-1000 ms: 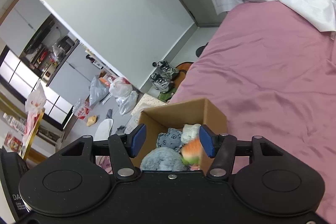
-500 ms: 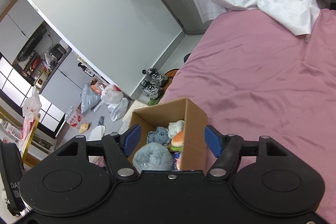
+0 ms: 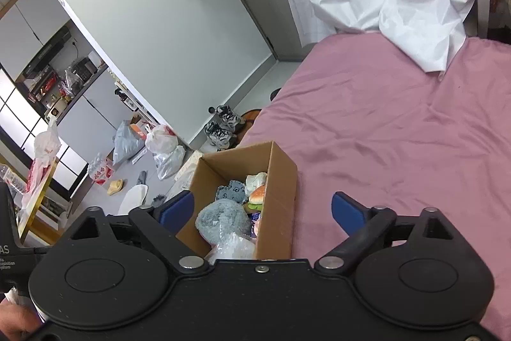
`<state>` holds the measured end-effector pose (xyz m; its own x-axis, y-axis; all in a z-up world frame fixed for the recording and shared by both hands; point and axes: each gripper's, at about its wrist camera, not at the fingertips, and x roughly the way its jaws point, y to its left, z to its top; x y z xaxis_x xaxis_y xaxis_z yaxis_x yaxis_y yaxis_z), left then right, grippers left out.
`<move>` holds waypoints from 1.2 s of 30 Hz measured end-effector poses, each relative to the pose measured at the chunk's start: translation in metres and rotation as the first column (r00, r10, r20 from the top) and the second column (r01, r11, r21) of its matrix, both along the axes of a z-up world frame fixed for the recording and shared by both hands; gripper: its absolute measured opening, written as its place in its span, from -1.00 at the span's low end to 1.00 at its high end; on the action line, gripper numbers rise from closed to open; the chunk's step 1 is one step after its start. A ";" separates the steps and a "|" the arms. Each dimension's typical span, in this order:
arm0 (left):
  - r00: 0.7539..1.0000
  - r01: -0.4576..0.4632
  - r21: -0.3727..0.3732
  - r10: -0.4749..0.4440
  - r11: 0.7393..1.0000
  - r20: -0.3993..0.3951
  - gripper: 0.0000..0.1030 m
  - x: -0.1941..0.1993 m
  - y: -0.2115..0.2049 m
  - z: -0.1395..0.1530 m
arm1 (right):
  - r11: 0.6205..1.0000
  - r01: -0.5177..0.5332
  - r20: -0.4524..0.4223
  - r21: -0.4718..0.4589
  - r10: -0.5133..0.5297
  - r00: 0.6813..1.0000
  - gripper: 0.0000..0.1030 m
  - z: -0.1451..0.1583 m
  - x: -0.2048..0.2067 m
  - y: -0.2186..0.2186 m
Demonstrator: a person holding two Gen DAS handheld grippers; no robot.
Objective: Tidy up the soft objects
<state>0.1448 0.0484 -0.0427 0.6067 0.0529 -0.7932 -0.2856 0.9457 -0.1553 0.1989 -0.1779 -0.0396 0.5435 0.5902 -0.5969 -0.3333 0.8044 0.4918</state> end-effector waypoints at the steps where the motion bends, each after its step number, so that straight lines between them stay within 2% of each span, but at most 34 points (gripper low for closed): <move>1: 1.000 0.003 -0.001 -0.003 1.000 0.005 0.99 -0.002 -0.001 0.003 | 1.000 0.004 0.007 -0.003 -0.004 1.000 0.85 0.004 -0.003 -0.003; 8: 0.999 0.031 0.019 -0.032 0.999 0.030 0.99 -0.018 -0.013 0.020 | 0.998 0.032 0.048 -0.046 -0.030 0.998 0.99 0.019 -0.021 -0.025; 20: 0.997 0.067 0.048 -0.070 0.997 0.044 0.99 -0.052 -0.029 0.035 | 0.999 0.034 0.045 -0.013 -0.033 0.998 1.00 0.024 -0.057 -0.060; 23: 0.997 0.060 0.043 -0.062 0.997 0.051 0.99 -0.060 -0.028 0.037 | 1.000 0.025 0.067 0.003 -0.025 0.997 1.00 0.025 -0.069 -0.068; 31: 0.996 0.047 0.049 -0.050 0.998 0.068 0.99 -0.083 -0.032 0.039 | 0.999 0.019 0.082 -0.046 -0.016 0.996 1.00 0.031 -0.092 -0.070; 36: 0.995 0.062 0.050 -0.065 0.997 0.076 0.99 -0.099 -0.034 0.041 | 0.999 0.029 0.079 -0.044 -0.025 0.997 1.00 0.036 -0.105 -0.074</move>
